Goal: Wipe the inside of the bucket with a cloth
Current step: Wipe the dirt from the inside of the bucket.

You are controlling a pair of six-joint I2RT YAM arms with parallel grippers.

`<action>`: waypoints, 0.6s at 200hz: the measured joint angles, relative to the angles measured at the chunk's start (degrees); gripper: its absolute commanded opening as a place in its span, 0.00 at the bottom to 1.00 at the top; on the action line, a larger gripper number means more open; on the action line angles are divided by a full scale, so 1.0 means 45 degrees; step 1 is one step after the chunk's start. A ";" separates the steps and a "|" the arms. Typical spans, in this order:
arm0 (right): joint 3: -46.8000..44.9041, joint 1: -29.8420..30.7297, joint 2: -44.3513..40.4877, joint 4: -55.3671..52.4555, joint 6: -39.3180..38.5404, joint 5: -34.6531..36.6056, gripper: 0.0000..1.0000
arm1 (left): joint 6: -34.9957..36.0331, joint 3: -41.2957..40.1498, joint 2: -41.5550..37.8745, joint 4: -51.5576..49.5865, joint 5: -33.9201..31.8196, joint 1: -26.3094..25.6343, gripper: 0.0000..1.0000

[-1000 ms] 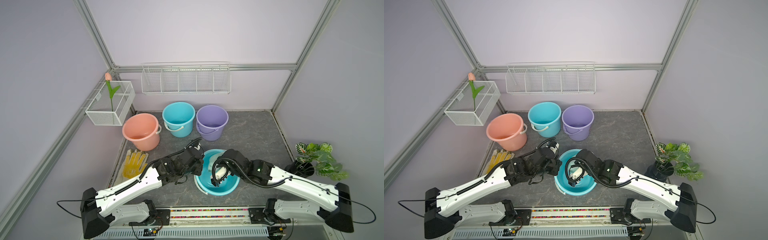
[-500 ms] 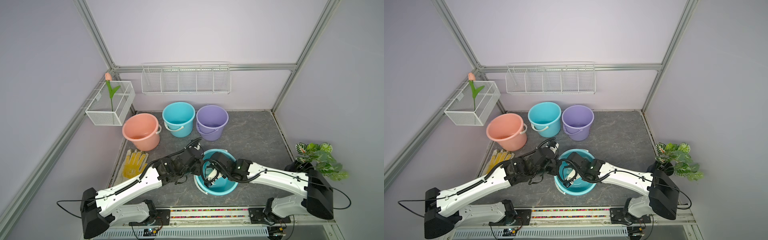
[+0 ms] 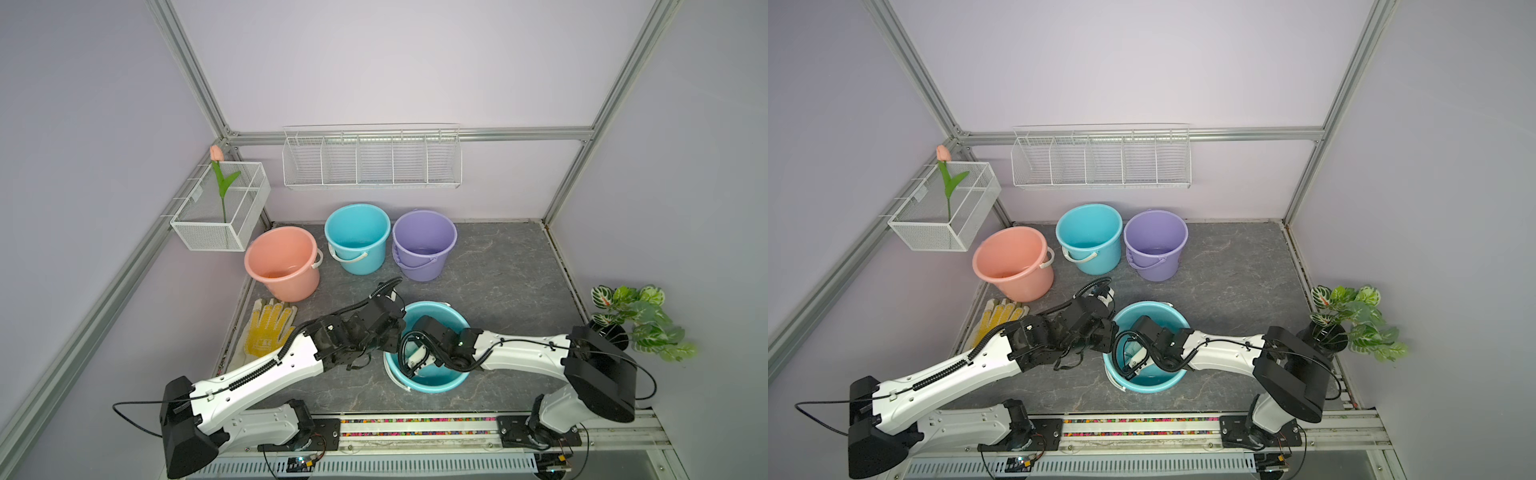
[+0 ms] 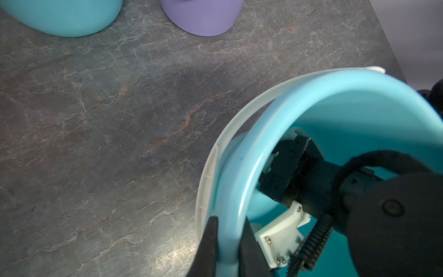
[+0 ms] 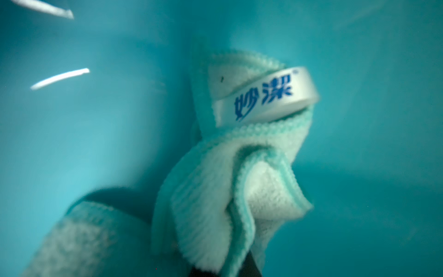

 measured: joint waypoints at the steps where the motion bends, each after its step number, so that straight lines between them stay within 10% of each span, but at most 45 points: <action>1: -0.0010 0.0000 0.0000 0.0034 0.0015 0.0000 0.07 | 0.0000 0.0000 0.0000 0.0000 0.0000 0.0000 0.00; 120: -0.0243 0.0034 -0.3701 0.0063 -0.2297 -0.1880 0.07 | 0.0238 -0.0010 -0.0053 0.0534 0.0578 -0.0097 0.00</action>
